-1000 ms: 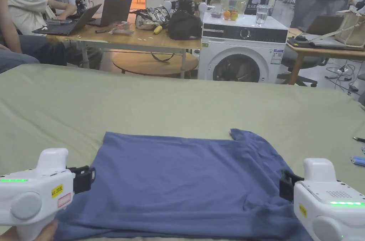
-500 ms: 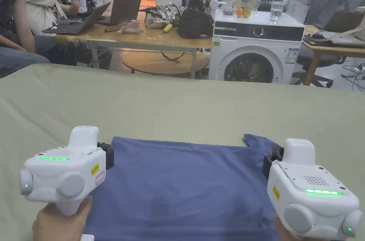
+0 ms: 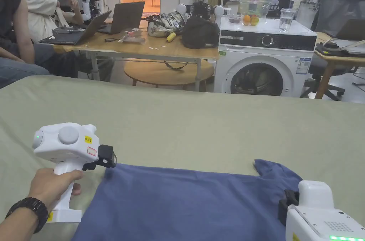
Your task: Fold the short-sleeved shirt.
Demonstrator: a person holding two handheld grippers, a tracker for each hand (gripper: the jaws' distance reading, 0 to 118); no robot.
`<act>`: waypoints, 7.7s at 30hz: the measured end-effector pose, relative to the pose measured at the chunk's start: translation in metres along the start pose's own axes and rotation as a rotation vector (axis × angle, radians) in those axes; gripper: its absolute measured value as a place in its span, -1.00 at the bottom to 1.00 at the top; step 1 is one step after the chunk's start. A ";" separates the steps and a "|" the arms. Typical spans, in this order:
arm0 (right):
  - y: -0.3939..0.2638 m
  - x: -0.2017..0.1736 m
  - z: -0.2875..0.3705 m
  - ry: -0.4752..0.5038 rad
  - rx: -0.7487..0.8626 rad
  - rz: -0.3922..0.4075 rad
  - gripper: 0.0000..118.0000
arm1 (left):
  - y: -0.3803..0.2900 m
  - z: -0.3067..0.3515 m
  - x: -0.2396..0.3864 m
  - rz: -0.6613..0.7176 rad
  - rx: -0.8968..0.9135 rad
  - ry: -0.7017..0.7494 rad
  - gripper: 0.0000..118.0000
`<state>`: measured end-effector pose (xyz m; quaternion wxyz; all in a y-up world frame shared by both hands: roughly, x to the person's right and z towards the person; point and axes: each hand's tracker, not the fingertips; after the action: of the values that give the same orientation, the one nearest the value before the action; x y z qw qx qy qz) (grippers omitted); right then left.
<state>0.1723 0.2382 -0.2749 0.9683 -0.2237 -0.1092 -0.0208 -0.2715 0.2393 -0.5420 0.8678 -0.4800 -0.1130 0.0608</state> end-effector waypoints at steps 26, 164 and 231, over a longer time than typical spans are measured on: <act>0.075 0.131 -0.154 -0.044 -0.459 -0.011 -0.06 | 0.002 0.005 0.022 -0.152 0.090 0.067 -1.00; -0.103 0.100 0.132 -0.169 -0.492 0.201 -0.41 | -0.282 0.159 -0.029 -0.096 -0.056 0.018 -0.46; -0.123 0.077 0.134 -0.080 -0.493 0.045 -0.74 | -0.313 0.149 -0.010 -0.084 -0.026 0.073 -0.97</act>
<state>0.2092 0.1874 -0.0879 0.8796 -0.4560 -0.1343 -0.0164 -0.3201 0.1930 -0.2014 0.8670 -0.4878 -0.1020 0.0054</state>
